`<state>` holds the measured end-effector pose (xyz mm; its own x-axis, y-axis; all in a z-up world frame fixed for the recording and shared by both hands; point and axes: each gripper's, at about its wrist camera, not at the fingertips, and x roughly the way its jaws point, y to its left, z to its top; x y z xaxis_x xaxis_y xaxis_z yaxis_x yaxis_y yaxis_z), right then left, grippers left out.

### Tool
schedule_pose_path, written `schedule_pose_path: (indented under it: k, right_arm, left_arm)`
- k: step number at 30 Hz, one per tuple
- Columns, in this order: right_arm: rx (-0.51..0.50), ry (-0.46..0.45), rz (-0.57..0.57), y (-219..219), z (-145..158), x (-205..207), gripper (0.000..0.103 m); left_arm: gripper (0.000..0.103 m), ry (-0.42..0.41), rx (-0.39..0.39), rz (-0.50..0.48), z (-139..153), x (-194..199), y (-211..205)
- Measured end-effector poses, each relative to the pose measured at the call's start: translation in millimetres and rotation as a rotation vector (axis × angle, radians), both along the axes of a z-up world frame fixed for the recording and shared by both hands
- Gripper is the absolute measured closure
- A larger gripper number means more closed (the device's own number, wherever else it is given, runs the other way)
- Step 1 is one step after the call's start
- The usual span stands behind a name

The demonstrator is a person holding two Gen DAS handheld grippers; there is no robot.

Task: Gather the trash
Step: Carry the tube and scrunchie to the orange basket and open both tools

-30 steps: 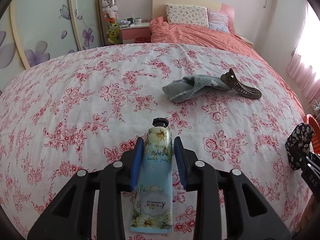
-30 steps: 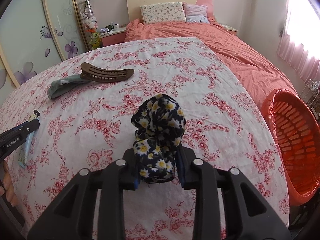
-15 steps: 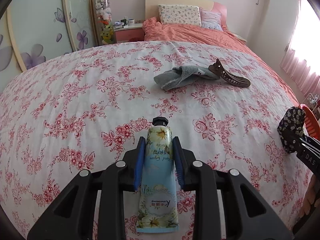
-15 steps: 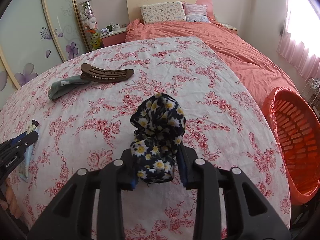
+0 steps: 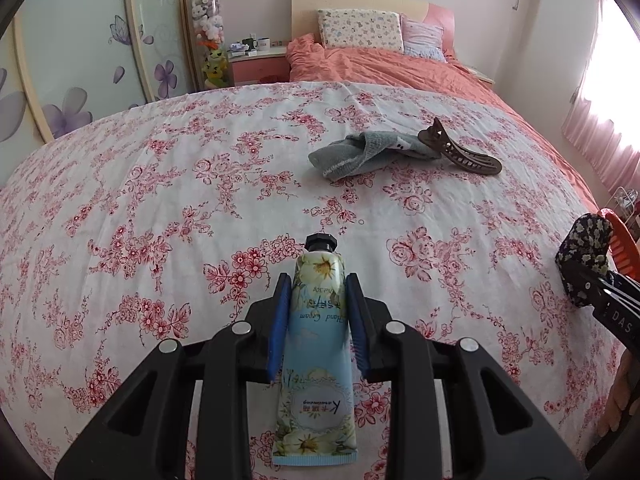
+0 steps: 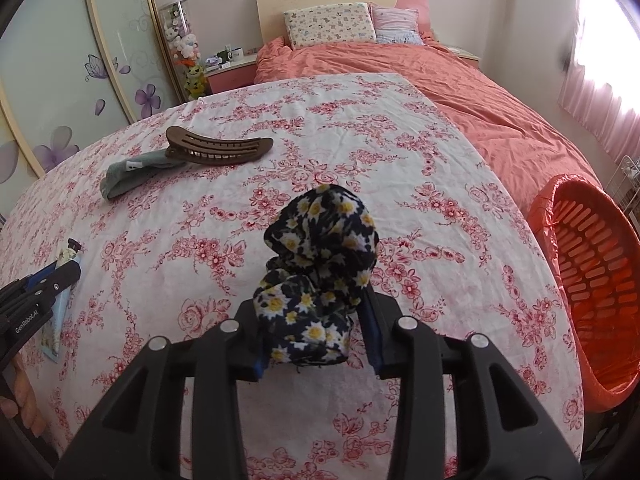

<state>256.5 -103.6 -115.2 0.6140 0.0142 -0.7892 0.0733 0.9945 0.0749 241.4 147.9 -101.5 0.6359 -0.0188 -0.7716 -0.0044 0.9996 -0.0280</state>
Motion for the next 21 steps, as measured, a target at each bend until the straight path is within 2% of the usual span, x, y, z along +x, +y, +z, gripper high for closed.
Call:
schedule_pose_path:
  k: [4,5,6,9,21]
  right_arm:
    - [0.021,-0.004,-0.001,-3,0,-1,0.066]
    - [0.031,-0.008,-0.008,-6,0,-1,0.069]
    - [0.040,-0.012,-0.016,-9,1,-2,0.080]
    - [0.089,-0.022,-0.025,-18,1,-3,0.086]
    - [0.114,-0.088,-0.023,-27,24,-23,0.087]
  left_arm:
    - [0.074,-0.001,-0.011,0.002,1,0,2]
    - [0.075,-0.002,-0.012,0.001,1,1,2]
    - [0.075,-0.002,-0.007,-0.001,1,1,2]
    - [0.075,-0.002,0.025,-0.011,1,1,-1]
    - [0.075,-0.014,0.024,-0.003,14,-4,-4]
